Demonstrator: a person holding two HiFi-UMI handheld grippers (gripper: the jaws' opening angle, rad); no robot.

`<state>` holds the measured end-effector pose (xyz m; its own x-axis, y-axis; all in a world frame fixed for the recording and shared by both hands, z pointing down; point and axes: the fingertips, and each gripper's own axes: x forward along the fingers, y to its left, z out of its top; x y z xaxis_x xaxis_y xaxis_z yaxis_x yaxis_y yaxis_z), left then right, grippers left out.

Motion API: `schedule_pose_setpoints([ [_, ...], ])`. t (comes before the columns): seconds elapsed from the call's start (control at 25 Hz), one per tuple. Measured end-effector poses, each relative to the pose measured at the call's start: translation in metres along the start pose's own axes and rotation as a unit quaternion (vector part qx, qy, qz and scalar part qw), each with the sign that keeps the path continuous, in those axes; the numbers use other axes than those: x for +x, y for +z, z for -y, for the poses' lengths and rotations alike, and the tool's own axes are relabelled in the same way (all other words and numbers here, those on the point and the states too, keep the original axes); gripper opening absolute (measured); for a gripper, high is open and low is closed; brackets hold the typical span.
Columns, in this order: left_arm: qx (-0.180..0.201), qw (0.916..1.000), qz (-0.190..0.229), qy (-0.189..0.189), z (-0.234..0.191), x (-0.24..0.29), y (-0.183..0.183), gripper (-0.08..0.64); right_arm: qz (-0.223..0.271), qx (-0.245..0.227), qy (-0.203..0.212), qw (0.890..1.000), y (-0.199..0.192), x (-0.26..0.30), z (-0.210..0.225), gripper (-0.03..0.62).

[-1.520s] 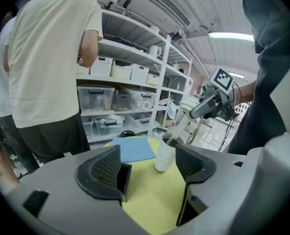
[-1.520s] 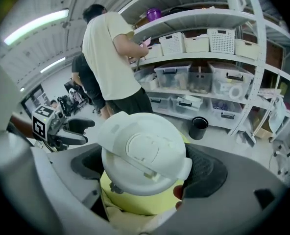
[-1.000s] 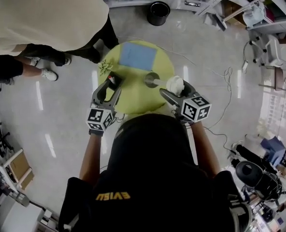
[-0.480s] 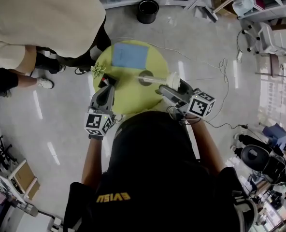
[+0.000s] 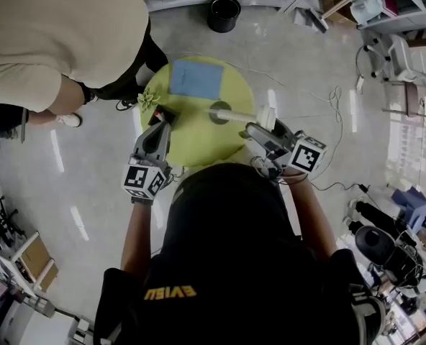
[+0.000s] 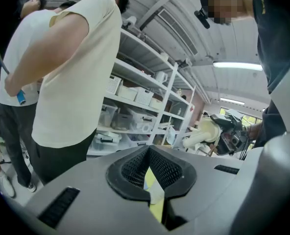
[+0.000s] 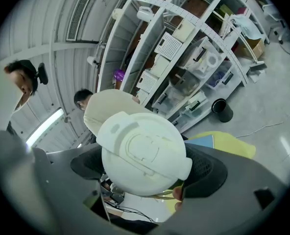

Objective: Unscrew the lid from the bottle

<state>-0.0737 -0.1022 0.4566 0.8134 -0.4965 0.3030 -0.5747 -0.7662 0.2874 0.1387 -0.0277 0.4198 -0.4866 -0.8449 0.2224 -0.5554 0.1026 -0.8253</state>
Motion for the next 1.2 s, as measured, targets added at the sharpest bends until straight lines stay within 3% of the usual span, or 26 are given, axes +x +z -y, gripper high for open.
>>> schedule_pose_setpoints([
  [0.24,-0.004,0.9999,-0.009,-0.008,0.004,-0.001,-0.005,0.018,0.006,0.018,0.008,1.0,0.0,0.0,-0.003,0.465],
  [0.72,0.006,0.999,-0.027,-0.035,0.017,-0.002,-0.012,0.018,-0.001,-0.003,-0.003,1.0,0.002,-0.002,0.0,0.465],
  [1.2,0.001,0.9988,-0.033,-0.037,0.03,-0.005,-0.018,0.018,-0.004,-0.018,-0.007,1.0,0.012,-0.012,0.004,0.465],
])
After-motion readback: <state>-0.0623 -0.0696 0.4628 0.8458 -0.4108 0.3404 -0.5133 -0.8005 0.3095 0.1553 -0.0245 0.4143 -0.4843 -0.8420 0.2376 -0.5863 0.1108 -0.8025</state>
